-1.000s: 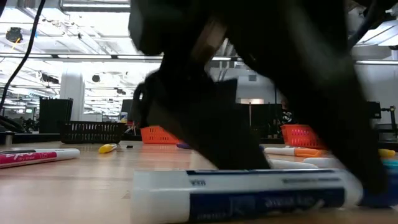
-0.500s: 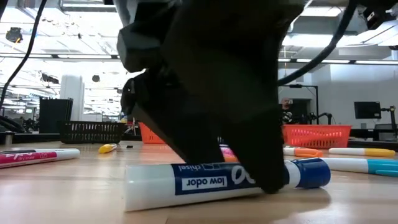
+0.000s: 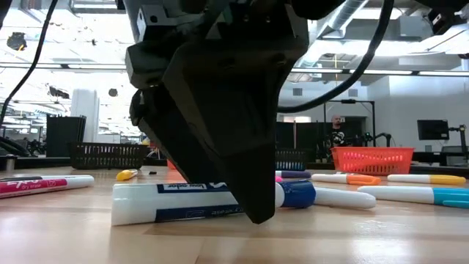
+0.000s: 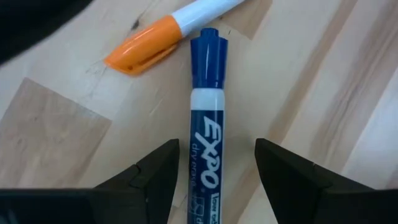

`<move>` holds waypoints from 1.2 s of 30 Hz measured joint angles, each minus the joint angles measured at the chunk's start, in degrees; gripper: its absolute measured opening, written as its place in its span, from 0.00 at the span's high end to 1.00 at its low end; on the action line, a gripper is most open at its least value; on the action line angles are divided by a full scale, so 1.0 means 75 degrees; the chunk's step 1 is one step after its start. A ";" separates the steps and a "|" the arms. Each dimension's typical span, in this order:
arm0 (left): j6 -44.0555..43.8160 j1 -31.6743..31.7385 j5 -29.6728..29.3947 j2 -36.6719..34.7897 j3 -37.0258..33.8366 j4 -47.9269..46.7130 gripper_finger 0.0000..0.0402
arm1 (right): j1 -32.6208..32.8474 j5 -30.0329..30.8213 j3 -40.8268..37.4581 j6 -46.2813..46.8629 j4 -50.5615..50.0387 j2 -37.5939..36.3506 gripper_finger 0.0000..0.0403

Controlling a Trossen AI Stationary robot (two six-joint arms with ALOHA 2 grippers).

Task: Pick & Place Markers
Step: Put the white blue marker into the middle black bin

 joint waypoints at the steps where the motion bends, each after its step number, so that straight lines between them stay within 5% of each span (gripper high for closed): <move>1: 0.0003 0.0026 -0.0018 0.0000 -0.0001 0.0012 0.47 | -0.0001 -0.0002 0.0000 0.0000 0.0000 0.0000 0.66; 36: 0.0074 0.0139 -0.0280 0.0009 -0.0023 0.0055 0.47 | 0.0002 -0.0030 0.0000 0.0134 -0.0009 0.0000 0.66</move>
